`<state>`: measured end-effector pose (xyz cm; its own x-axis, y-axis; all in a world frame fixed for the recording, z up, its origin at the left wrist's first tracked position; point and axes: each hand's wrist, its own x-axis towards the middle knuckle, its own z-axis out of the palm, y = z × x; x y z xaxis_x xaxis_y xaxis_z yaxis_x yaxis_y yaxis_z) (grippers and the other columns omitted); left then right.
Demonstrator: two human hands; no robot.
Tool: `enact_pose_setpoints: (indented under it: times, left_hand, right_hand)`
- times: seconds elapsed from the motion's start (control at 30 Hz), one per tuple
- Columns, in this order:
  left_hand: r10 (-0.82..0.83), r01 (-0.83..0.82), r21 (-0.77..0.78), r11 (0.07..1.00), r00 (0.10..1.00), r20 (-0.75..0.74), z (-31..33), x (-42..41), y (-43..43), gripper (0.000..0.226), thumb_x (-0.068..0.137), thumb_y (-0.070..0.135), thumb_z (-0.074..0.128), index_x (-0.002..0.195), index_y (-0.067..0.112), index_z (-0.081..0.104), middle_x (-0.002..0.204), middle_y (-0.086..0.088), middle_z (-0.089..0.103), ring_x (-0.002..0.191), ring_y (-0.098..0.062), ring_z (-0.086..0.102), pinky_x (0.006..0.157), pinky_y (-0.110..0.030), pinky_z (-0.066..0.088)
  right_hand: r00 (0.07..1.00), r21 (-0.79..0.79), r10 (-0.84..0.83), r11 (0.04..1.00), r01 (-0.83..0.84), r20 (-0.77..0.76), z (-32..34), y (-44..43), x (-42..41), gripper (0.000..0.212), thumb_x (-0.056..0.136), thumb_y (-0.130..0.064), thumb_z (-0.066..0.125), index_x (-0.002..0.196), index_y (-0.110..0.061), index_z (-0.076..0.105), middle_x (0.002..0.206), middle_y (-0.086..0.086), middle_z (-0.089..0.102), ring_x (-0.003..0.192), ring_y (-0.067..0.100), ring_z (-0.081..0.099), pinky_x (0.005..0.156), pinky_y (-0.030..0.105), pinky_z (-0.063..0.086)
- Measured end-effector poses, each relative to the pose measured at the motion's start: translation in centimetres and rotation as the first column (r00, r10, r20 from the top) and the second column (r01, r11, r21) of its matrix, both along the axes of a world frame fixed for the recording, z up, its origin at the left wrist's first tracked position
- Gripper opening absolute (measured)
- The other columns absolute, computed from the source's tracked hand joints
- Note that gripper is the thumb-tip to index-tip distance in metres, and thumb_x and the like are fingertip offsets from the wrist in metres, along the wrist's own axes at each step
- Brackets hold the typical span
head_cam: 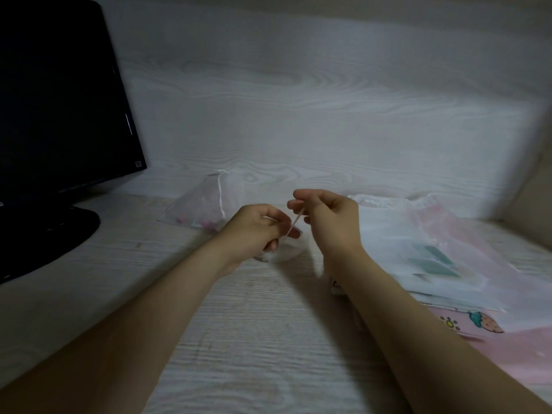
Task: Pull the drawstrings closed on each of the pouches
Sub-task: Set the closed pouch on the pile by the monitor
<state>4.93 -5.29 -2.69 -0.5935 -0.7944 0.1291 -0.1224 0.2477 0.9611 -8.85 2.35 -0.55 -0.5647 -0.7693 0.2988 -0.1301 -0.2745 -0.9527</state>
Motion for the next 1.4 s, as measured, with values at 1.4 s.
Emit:
enact_pose_setpoints:
  times: [1.4]
  left_hand:
    - [0.184,-0.185,-0.101,0.978,0.983,-0.020,-0.5,0.4,-1.2,0.034,0.077,0.003,0.081,0.103,0.023,0.072,0.108,-0.003,0.073,0.090,-0.018,0.074,0.066,-0.032,0.057]
  right_hand:
    - [0.453,0.147,-0.004,0.943,0.298,-0.892,-2.0,-1.8,-0.4,0.019,0.086,-0.008,0.064,0.097,-0.010,0.080,0.095,0.011,0.077,0.091,0.032,0.068,0.081,0.039,0.052]
